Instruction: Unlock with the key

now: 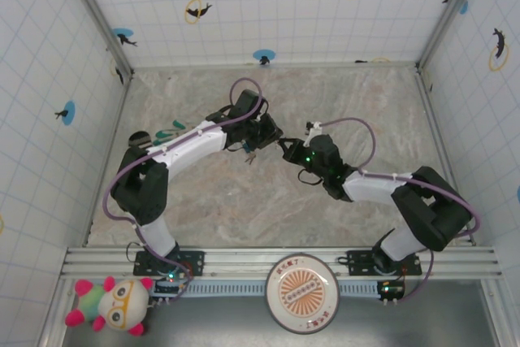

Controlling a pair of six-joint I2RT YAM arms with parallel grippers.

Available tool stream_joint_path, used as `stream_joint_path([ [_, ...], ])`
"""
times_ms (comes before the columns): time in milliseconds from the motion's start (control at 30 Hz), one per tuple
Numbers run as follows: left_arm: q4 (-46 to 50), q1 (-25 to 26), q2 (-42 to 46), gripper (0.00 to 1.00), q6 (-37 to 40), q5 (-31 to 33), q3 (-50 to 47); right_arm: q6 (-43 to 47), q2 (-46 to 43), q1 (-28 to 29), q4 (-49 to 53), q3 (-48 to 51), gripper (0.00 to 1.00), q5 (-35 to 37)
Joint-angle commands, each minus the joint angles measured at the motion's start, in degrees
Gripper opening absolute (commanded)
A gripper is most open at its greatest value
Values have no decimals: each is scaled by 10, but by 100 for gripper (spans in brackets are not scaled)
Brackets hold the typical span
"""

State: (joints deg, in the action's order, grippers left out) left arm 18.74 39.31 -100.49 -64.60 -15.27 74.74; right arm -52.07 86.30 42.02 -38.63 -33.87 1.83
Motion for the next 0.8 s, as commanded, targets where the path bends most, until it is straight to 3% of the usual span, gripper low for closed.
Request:
stream_joint_path([
  [0,-5,14,28,0,-4,-34,-5,23,-5,3,55,-48,0,74],
  [200,-9,14,32,0,-5,-33,-7,-51,12,-33,-81,0,0,21],
  [433,-14,14,31,0,-7,-38,-7,8,19,-17,-12,-41,0,30],
  [767,-91,5,73,0,-20,-23,-54,-160,65,-53,-224,17,0,-41],
])
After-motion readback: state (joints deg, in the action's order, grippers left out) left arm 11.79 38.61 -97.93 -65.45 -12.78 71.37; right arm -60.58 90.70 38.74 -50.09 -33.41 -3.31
